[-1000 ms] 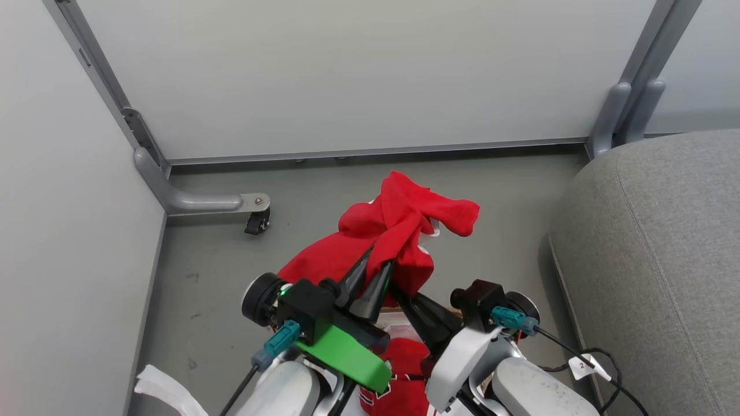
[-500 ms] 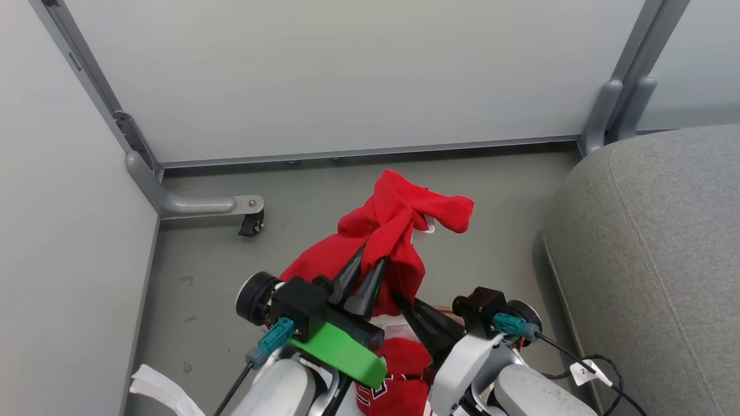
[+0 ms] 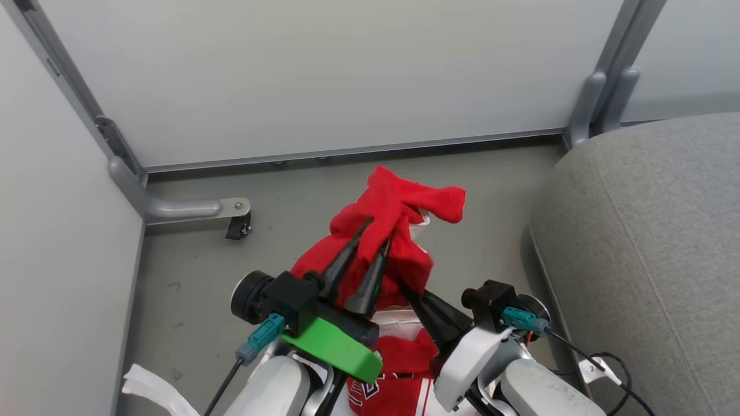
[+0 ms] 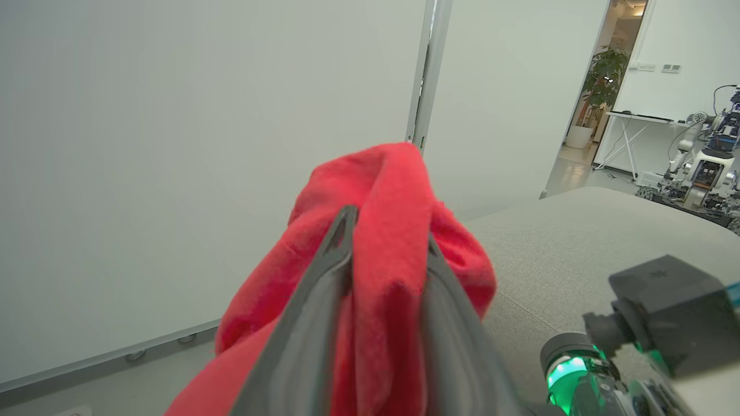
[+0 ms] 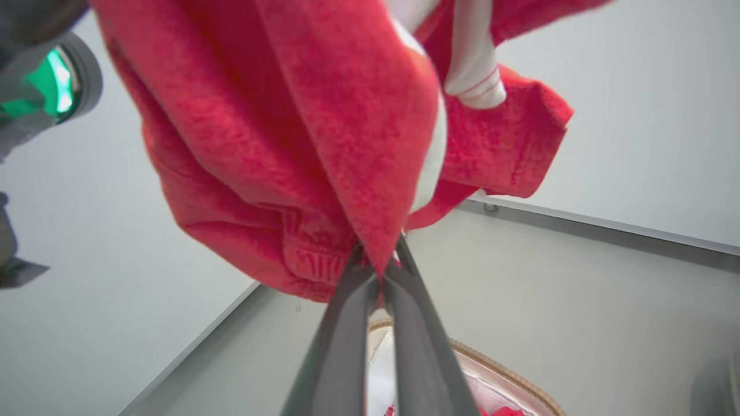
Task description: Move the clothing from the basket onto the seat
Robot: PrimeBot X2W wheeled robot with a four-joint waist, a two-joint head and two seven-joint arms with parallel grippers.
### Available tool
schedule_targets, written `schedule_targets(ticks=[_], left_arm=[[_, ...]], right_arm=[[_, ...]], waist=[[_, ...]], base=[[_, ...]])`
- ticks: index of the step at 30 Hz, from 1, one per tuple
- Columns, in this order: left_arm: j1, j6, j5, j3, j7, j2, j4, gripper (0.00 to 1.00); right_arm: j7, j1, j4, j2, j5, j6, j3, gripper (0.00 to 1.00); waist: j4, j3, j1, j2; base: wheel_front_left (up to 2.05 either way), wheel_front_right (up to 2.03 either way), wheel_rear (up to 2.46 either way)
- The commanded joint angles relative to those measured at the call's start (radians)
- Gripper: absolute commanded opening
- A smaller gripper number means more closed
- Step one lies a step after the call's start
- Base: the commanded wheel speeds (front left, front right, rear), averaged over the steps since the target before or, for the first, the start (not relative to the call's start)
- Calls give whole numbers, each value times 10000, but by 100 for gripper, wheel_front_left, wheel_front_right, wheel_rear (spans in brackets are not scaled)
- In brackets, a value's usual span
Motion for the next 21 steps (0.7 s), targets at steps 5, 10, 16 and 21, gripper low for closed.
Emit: schedule_targets(ticks=[5, 10, 16, 21], left_arm=[[38, -29, 378, 279, -9, 5, 78, 100], [90, -29, 533, 467, -7, 6, 167, 100], [18, -29, 718, 556, -9, 68, 326, 100], [98, -29, 829, 544, -7, 215, 433, 100]], right_arm=[[-1, 350, -399, -48, -259, -7, -329, 0], [-4, 481, -794, -34, -426, -7, -558, 0], [-2, 591, -1249, -56, -540, -7, -883, 0], [-2, 726, -1554, -78, -590, -7, -1252, 0]], waist=[[-1073, 120, 0, 0], [-2302, 280, 0, 0], [-3819, 494, 0, 0], [-4933, 646, 0, 0]], base=[[0, 0, 0], [0, 0, 0], [0, 0, 0], [0, 0, 0]])
